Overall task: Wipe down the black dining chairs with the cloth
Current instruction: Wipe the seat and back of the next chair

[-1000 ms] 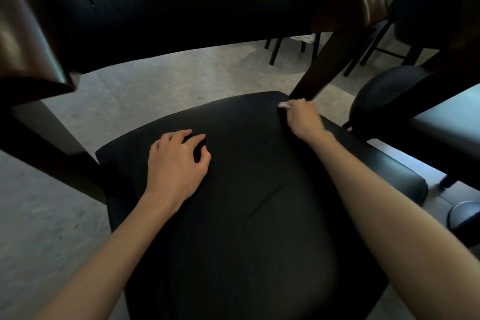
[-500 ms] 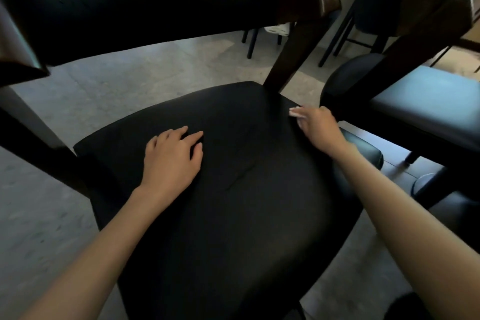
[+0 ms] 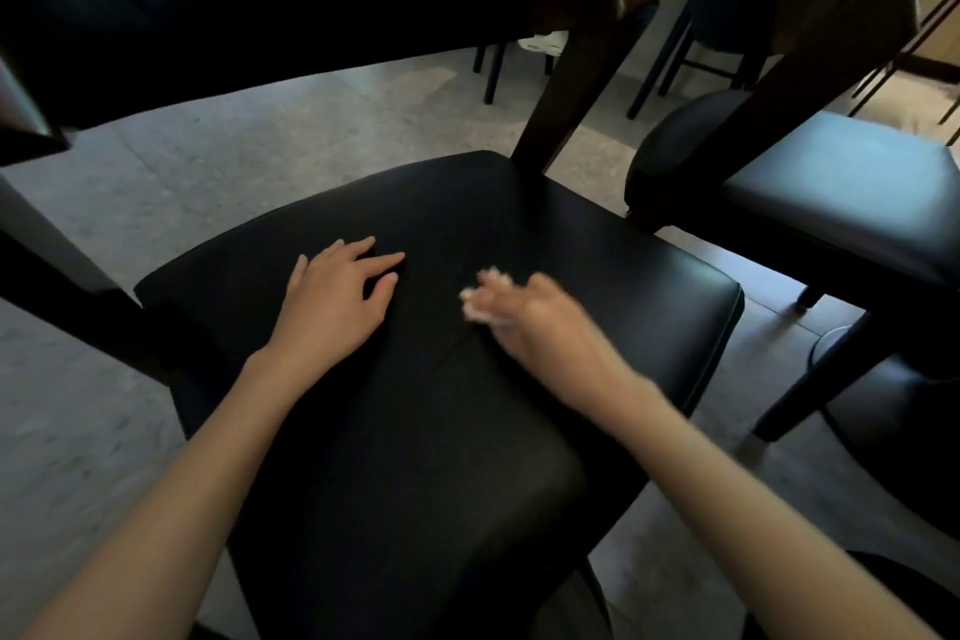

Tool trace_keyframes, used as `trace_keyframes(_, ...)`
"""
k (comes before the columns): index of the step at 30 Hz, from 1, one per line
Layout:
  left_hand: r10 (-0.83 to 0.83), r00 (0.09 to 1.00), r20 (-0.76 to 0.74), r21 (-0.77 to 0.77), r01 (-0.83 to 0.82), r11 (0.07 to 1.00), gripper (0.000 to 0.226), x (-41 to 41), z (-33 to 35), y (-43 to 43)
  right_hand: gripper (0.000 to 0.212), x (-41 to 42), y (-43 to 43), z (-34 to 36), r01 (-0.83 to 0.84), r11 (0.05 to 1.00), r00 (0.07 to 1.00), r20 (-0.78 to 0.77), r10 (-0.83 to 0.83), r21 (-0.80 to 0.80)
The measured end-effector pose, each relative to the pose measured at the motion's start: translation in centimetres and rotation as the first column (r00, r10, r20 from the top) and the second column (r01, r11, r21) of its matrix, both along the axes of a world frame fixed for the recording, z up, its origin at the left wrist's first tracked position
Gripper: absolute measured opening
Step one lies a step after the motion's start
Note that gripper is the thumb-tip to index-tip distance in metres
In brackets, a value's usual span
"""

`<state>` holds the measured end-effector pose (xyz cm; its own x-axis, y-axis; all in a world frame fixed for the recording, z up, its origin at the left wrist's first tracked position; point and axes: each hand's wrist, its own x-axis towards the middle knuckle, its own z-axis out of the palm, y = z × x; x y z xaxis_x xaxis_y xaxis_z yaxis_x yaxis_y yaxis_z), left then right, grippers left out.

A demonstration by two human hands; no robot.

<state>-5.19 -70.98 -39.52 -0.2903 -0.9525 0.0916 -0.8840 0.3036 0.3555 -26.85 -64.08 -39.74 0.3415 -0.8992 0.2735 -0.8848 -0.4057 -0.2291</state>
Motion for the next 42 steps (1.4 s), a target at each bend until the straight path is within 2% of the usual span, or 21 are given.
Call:
trace_keyframes(3, -0.016, 1.000, -0.012, -0.012, 0.015, 1.000, 0.040, -0.6, 0.1, 0.6, 0.033, -3.1, -1.3, 0.7, 0.235, 0.972, 0.969, 0.081, -0.234, 0.004)
trace_keyframes(5, -0.013, 1.000, -0.012, -0.022, 0.013, 1.000, 0.039, -0.7, 0.3, 0.7, 0.034, -2.1, -0.6, 0.8, 0.260, 0.964, 0.955, 0.132, -0.264, 0.048)
trace_keyframes(7, -0.006, 1.000, -0.011, -0.023, 0.006, 1.000, 0.038, -0.5, 0.5, 0.8, 0.032, 0.7, 1.6, 1.0, 0.155, 0.986, 0.969, 0.187, -0.164, 0.064)
trace_keyframes(9, 0.004, 1.000, -0.029, -0.020, -0.004, 1.000, 0.037, -0.1, 0.7, 0.8, 0.034, 3.4, 4.3, 0.7, -0.024, 0.997, 0.974, 0.225, 0.008, 0.070)
trace_keyframes(12, 0.028, 0.996, -0.088, -0.016, -0.029, 0.999, 0.036, 0.7, 0.5, 1.2, 0.031, 3.6, 4.8, 0.1, -0.179, 0.981, 0.973, 0.164, 0.165, 0.073)
trace_keyframes(13, 0.032, 0.995, -0.098, -0.016, -0.034, 0.999, 0.035, 0.9, 0.5, 1.4, 0.028, 2.9, 4.0, -0.1, -0.149, 0.988, 0.978, 0.154, 0.141, 0.043)
trace_keyframes(15, 0.034, 0.995, -0.091, -0.021, -0.036, 0.999, 0.035, 1.0, 0.4, 1.8, 0.024, 0.9, 2.0, 0.3, -0.012, 1.000, 0.971, 0.239, 0.013, -0.006)
trace_keyframes(17, 0.035, 0.996, -0.083, -0.036, -0.038, 0.999, 0.034, 1.1, 0.5, 2.2, 0.022, -1.3, 0.5, 0.8, 0.125, 0.992, 0.973, 0.200, -0.119, -0.019)
trace_keyframes(19, 0.037, 0.995, -0.090, -0.049, -0.041, 0.998, 0.033, 1.3, 0.6, 2.6, 0.018, -1.6, 0.1, 0.7, 0.195, 0.981, 0.958, 0.216, -0.188, -0.010)
trace_keyframes(21, 0.034, 0.994, -0.099, -0.048, -0.038, 0.998, 0.033, 1.6, 0.7, 2.8, 0.011, 0.5, 0.9, 0.7, 0.153, 0.988, 0.949, 0.280, -0.143, -0.011)
trace_keyframes(23, 0.040, 0.993, -0.113, -0.041, -0.045, 0.998, 0.033, 1.8, 0.8, 3.0, 0.011, 3.8, 3.0, 0.4, 0.011, 1.000, 0.954, 0.301, -0.007, -0.009)
trace_keyframes(26, 0.048, 0.991, -0.128, -0.037, -0.054, 0.998, 0.033, 1.6, 0.8, 3.3, 0.019, 5.2, 5.1, 0.5, -0.135, 0.990, 0.949, 0.295, 0.115, 0.048)
trace_keyframes(28, 0.039, 0.991, -0.125, -0.038, -0.044, 0.998, 0.033, 1.5, 0.8, 3.5, 0.021, 3.6, 3.9, 0.7, -0.091, 0.995, 0.968, 0.238, 0.081, 0.032)
trace_keyframes(31, 0.028, 0.991, -0.129, -0.040, -0.034, 0.999, 0.032, 1.8, 0.9, 3.6, 0.021, 0.3, 0.9, 1.2, 0.120, 0.993, 0.975, 0.189, -0.114, -0.019)
trace_keyframes(33, 0.024, 0.991, -0.134, -0.040, -0.030, 0.999, 0.032, 2.0, 0.9, 3.8, 0.021, 0.2, 0.4, 1.0, 0.185, 0.983, 0.967, 0.174, -0.184, 0.011)
trace_keyframes(38, 0.031, 0.992, -0.123, -0.035, -0.035, 0.999, 0.033, 2.2, 0.7, 3.8, 0.015, 4.6, 3.9, 0.3, -0.080, 0.995, 0.963, 0.263, 0.062, 0.058)
trace_keyframes(40, 0.024, 0.990, -0.139, -0.036, -0.030, 0.999, 0.033, 2.1, 0.5, 4.1, 0.013, 3.7, 3.4, 0.4, -0.093, 0.993, 0.965, 0.251, 0.072, 0.074)
trace_keyframes(42, 0.008, 0.989, -0.145, -0.042, -0.014, 0.999, 0.034, 2.0, 0.4, 4.6, 0.012, 1.8, 1.8, 0.5, -0.005, 1.000, 0.978, 0.210, 0.000, 0.027)
